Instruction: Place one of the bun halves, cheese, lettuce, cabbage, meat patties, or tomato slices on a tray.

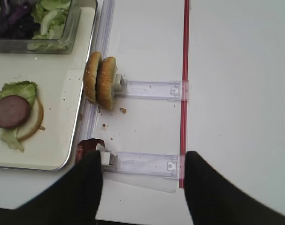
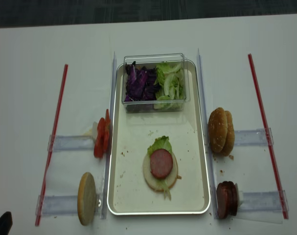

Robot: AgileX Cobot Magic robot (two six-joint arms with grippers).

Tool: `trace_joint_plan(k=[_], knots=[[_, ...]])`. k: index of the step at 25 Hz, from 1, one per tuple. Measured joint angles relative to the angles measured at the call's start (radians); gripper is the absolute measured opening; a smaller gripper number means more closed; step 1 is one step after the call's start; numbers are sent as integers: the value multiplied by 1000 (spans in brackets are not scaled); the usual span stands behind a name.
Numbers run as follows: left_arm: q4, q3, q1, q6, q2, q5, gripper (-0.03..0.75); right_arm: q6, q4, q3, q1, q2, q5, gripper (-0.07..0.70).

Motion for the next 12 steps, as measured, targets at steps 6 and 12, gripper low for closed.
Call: trace_joint_plan(k=[6,12], knots=[[0,0,0,0,0,0,270,-37,4,70,0,-141,4,417],[0,0,0,0,0,0,270,-50,0,164,0,-230,7,417]])
